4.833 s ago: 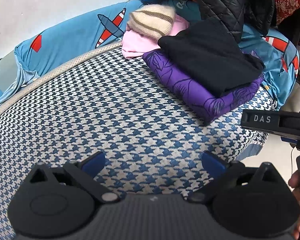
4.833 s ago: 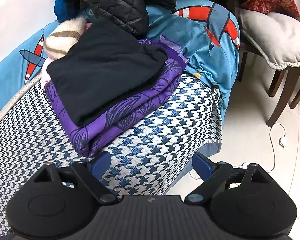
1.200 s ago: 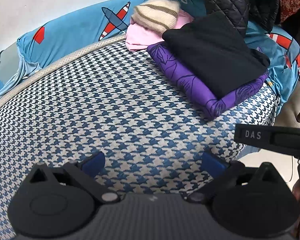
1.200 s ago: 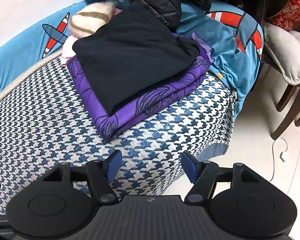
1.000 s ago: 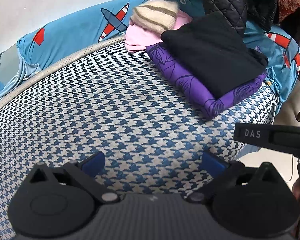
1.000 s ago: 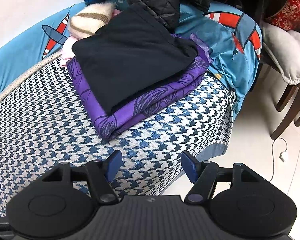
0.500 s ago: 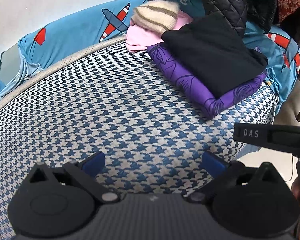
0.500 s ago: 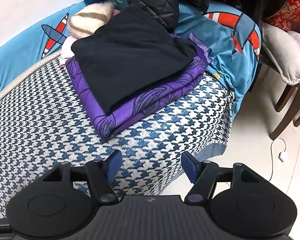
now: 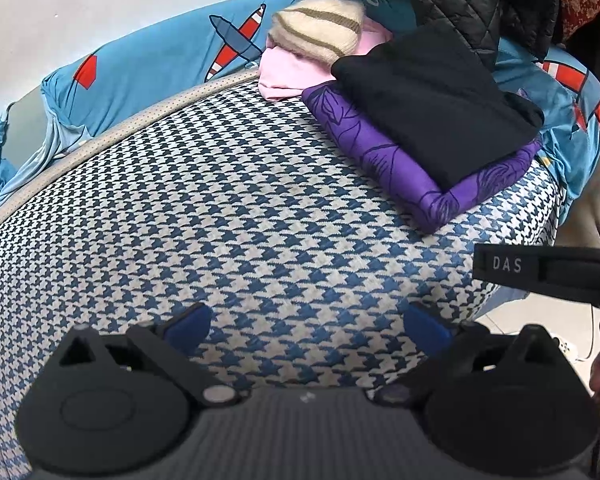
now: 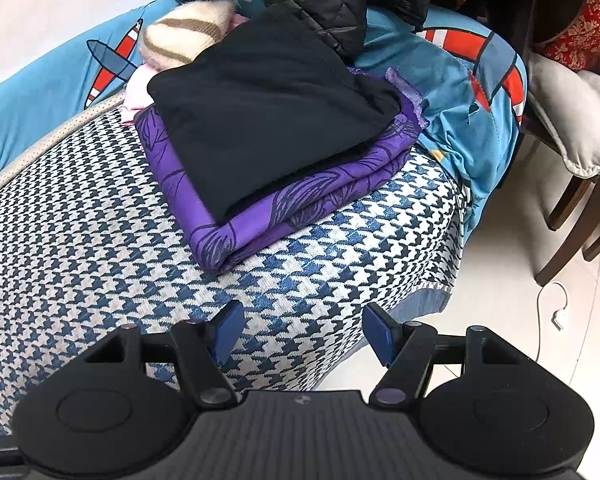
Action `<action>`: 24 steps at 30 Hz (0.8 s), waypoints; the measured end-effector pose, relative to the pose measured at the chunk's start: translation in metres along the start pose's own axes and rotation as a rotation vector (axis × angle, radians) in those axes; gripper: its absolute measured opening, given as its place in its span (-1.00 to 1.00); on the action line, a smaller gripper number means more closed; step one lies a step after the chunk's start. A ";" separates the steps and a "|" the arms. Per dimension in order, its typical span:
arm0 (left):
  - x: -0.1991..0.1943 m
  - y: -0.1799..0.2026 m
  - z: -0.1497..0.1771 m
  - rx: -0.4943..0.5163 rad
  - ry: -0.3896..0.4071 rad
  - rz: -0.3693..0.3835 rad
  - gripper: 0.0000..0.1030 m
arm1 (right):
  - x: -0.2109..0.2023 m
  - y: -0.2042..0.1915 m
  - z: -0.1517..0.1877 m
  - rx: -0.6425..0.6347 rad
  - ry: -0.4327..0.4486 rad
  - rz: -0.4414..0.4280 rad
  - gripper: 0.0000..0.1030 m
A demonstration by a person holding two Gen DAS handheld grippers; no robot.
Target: Fold clothes
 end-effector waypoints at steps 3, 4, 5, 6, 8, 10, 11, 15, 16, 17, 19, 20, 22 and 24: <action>0.001 0.000 0.000 -0.003 -0.003 0.004 1.00 | 0.000 -0.001 0.000 -0.006 -0.002 0.003 0.26; 0.001 0.000 0.000 -0.004 -0.004 0.005 1.00 | 0.000 -0.001 0.000 -0.007 -0.002 0.003 0.26; 0.001 0.000 0.000 -0.004 -0.004 0.004 1.00 | 0.000 -0.001 0.000 -0.008 -0.003 0.004 0.26; 0.001 0.000 0.000 -0.003 -0.004 0.003 1.00 | 0.000 -0.001 0.000 -0.009 -0.003 0.004 0.26; 0.001 0.001 0.000 0.000 -0.003 0.000 1.00 | 0.000 -0.002 0.000 -0.012 -0.003 0.005 0.26; 0.000 0.001 0.000 0.004 -0.002 0.002 1.00 | 0.001 -0.002 0.000 -0.013 -0.004 0.005 0.26; 0.000 0.002 0.000 0.006 -0.001 0.002 1.00 | 0.001 -0.002 0.000 -0.013 -0.004 0.005 0.26; -0.001 0.003 0.001 0.013 0.000 0.004 1.00 | 0.001 -0.003 0.001 -0.016 -0.005 0.004 0.26; -0.001 0.003 0.001 0.014 0.001 0.004 1.00 | 0.001 -0.003 0.001 -0.017 -0.005 0.004 0.26; -0.001 0.003 0.001 0.014 0.002 0.003 1.00 | 0.001 -0.003 0.001 -0.016 -0.005 0.004 0.26; -0.002 0.004 0.000 0.016 0.003 0.001 1.00 | 0.001 -0.002 0.001 -0.013 -0.004 0.003 0.26; -0.002 0.004 0.000 0.017 0.004 0.000 1.00 | 0.000 -0.001 0.000 -0.010 -0.004 0.001 0.26; -0.002 0.005 -0.001 0.019 0.003 0.001 1.00 | 0.000 -0.001 0.000 -0.006 -0.004 -0.003 0.26; -0.002 0.007 -0.001 0.020 0.003 0.002 1.00 | 0.001 -0.001 0.000 -0.008 -0.008 -0.003 0.26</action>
Point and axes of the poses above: each gripper's, at about its wrist camera, not at the fingertips, and x roughly the way its jaws point, y to its right, z to its underside, the point moved 8 cm from there along x, roughly the way its jaws point, and after that the axes turned 12 degrees about -y, right-handed, at the moved point
